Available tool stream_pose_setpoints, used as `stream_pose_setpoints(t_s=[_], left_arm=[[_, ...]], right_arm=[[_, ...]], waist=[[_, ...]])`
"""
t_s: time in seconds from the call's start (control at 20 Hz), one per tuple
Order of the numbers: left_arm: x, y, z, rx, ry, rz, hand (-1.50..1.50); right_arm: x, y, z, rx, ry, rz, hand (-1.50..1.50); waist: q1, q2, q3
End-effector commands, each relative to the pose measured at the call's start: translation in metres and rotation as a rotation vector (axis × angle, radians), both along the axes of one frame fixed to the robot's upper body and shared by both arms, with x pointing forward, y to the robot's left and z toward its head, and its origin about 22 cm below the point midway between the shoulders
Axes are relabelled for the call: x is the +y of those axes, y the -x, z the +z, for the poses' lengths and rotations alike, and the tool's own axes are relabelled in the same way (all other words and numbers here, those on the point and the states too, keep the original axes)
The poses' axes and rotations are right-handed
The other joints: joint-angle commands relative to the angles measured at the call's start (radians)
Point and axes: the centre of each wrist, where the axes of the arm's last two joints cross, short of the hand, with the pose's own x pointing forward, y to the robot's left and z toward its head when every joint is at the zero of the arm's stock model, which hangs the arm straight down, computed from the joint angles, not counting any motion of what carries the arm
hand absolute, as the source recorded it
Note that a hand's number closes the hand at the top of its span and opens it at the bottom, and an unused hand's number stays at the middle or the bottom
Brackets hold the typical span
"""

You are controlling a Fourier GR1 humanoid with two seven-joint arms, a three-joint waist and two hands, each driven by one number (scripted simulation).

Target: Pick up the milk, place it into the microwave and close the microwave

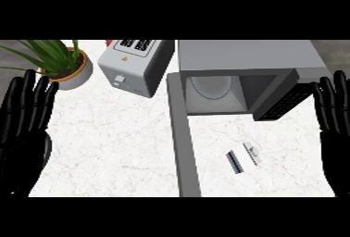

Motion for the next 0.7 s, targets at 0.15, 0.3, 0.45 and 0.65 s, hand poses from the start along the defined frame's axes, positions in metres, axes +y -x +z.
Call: stream_pose_setpoints(t_s=[0.15,0.3,0.45,0.65], left_arm=[[-0.002,-0.005,-0.004,0.000,-0.031,-0.003,-1.50],[-0.009,0.004,-0.023,0.148,0.132,0.000,-1.50],[-0.027,0.012,-0.032,0.155,0.131,0.004,-1.50],[-0.049,0.029,-0.034,0.172,0.146,-0.016,-1.50]], right_arm=[[0.008,0.048,0.006,0.008,0.030,-0.138,-1.50],[0.030,0.059,-0.026,0.168,-0.049,-0.094,-1.50],[0.032,0.087,-0.038,0.180,-0.055,-0.110,-1.50],[0.039,0.104,-0.058,0.194,-0.045,-0.101,-1.50]], waist=[[0.024,0.021,0.005],[0.019,0.019,0.005],[0.019,0.019,0.006],[0.024,0.019,0.006]])
